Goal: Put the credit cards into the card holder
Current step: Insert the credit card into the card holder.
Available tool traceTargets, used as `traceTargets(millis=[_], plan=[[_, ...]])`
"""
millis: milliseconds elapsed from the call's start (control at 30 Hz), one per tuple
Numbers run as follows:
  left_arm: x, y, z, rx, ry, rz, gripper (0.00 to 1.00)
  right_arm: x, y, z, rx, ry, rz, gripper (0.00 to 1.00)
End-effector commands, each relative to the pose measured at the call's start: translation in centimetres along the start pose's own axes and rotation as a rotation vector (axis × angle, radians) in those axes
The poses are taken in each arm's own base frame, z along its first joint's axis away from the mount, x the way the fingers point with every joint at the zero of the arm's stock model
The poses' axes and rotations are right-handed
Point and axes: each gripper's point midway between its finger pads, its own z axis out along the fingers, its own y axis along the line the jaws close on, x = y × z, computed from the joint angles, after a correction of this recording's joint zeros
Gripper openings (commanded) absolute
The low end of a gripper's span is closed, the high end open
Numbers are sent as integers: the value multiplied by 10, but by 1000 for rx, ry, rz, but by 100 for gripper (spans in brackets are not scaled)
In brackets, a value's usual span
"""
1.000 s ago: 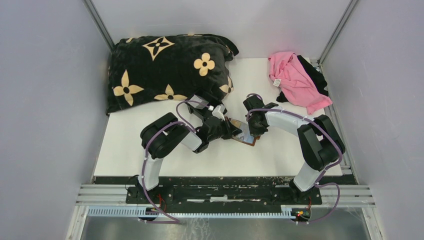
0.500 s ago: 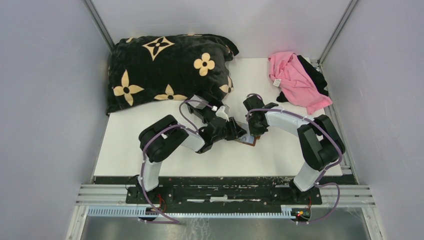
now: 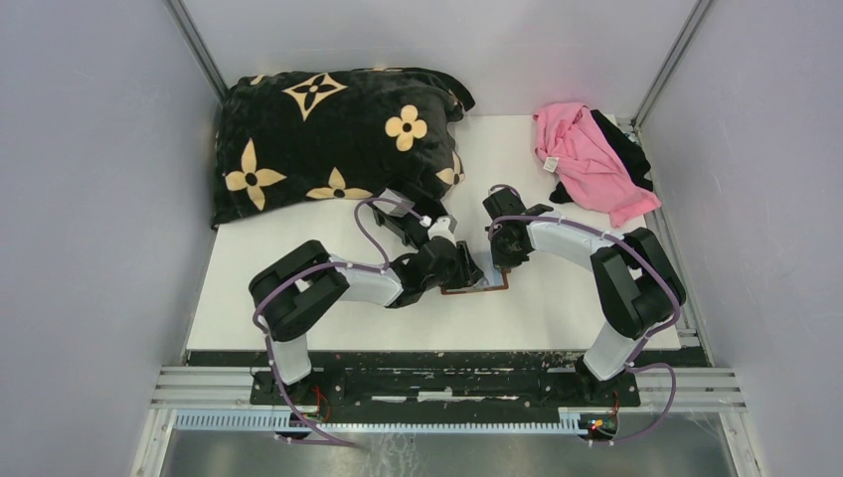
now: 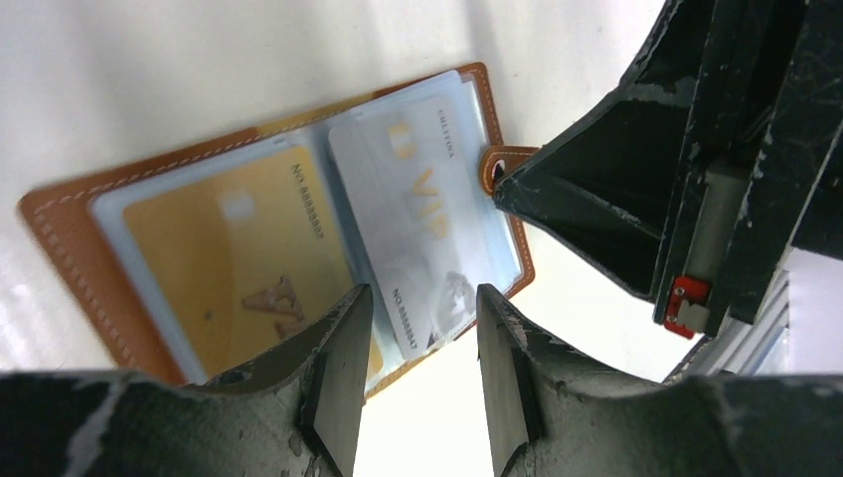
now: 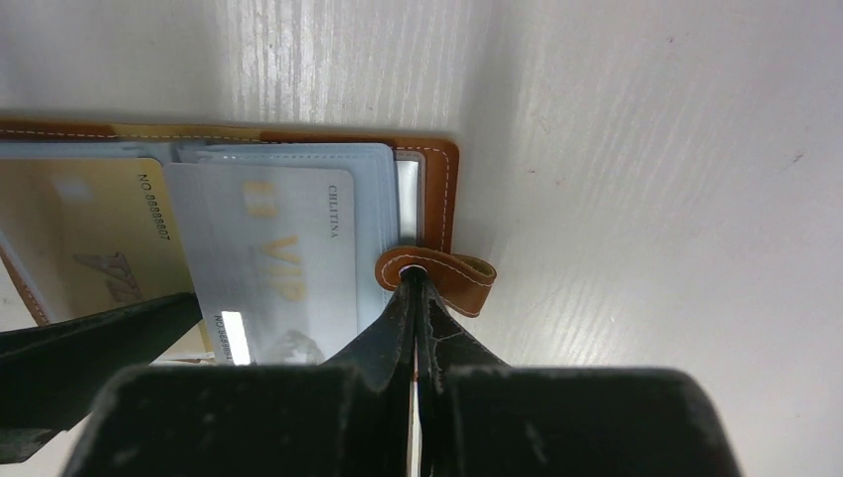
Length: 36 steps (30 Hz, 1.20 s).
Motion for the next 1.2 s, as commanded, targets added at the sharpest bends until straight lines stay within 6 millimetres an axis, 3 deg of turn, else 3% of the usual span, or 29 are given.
traceTargets(millis=[0, 300, 567, 867, 1167], plan=[[-10, 29, -23, -152, -48, 68, 51, 13, 12, 14, -48, 38, 24, 1], [-28, 34, -35, -195, -128, 72, 49, 8, 13, 8, -51, 22, 20, 2], [-29, 27, -21, -214, -110, 135, 15, 7, 12, 7, -49, 20, 13, 2], [-25, 18, -5, -269, -61, 284, 9, 7, 14, 9, -55, 22, 12, 2], [-8, 22, 5, -327, -9, 350, 5, 8, 14, 10, -57, 23, 8, 2]])
